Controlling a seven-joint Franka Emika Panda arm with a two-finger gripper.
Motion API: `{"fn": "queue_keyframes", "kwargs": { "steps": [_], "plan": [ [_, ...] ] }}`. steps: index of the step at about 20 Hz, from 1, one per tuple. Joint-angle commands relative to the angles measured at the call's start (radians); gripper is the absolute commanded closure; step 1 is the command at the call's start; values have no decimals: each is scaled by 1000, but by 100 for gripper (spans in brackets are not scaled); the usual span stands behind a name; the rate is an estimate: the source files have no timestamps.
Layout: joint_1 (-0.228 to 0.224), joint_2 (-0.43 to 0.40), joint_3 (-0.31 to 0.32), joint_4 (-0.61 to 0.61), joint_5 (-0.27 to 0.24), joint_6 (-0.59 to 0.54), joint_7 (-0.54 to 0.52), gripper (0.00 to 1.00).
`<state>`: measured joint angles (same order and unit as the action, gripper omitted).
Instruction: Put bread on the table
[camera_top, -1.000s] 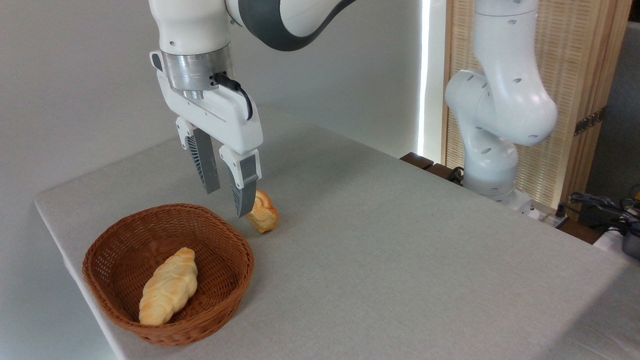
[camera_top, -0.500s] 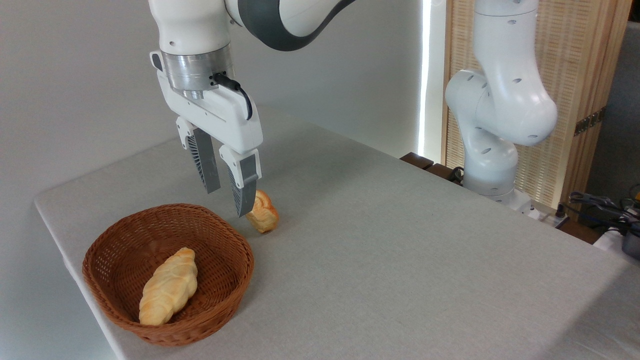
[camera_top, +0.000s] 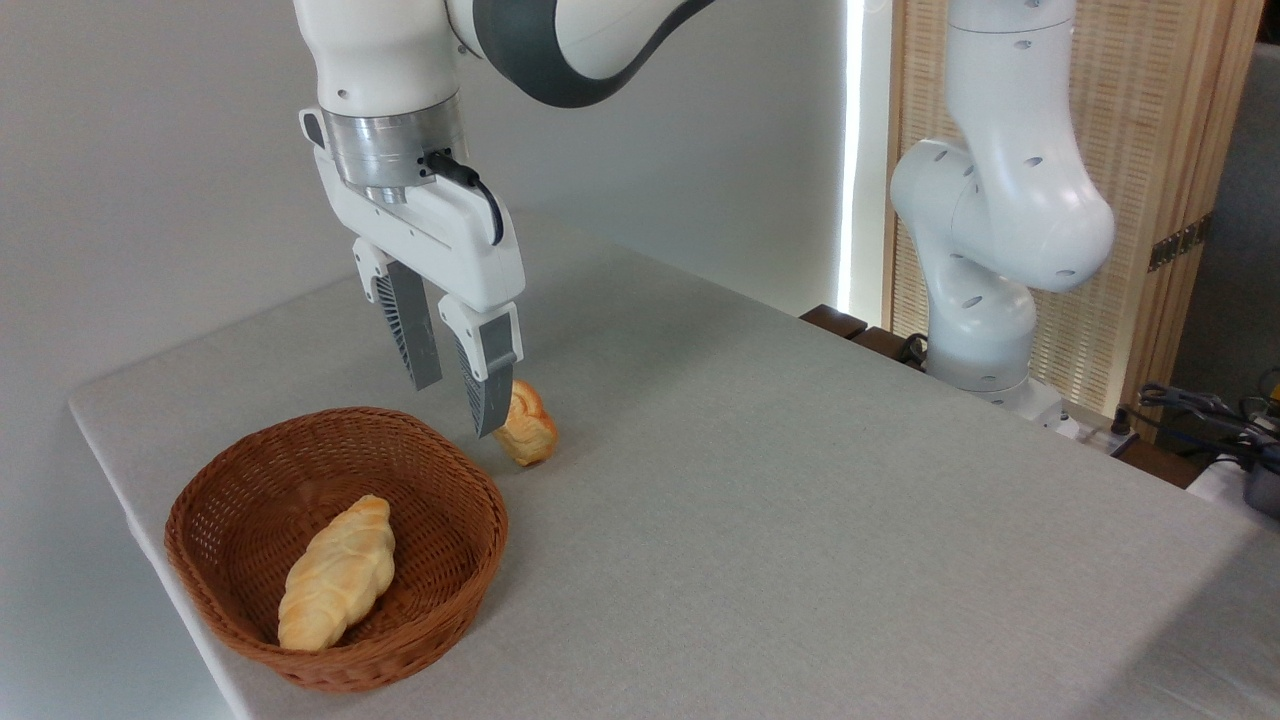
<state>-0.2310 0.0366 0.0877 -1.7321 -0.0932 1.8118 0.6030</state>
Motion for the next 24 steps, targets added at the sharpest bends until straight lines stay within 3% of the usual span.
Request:
{"fn": "queue_keyframes", "kwargs": {
  "steps": [1, 4, 6, 13, 15, 18, 20, 24],
  "plan": [
    [-7, 8, 3, 14, 4, -26, 4, 0],
    [-7, 14, 3, 13, 1, -3, 4, 0],
    [-7, 22, 3, 5, -2, 74, 1, 0],
    [-8, 126, 4, -3, -8, 234, -17, 0],
    [-8, 166, 4, -3, -52, 283, -105, 0],
    [-10, 207, 4, -1, -65, 345, -216, 0],
    [-14, 233, 4, -1, -100, 409, -281, 0],
    [-22, 285, -2, 2, -111, 518, -364, 0]
  ]
}}
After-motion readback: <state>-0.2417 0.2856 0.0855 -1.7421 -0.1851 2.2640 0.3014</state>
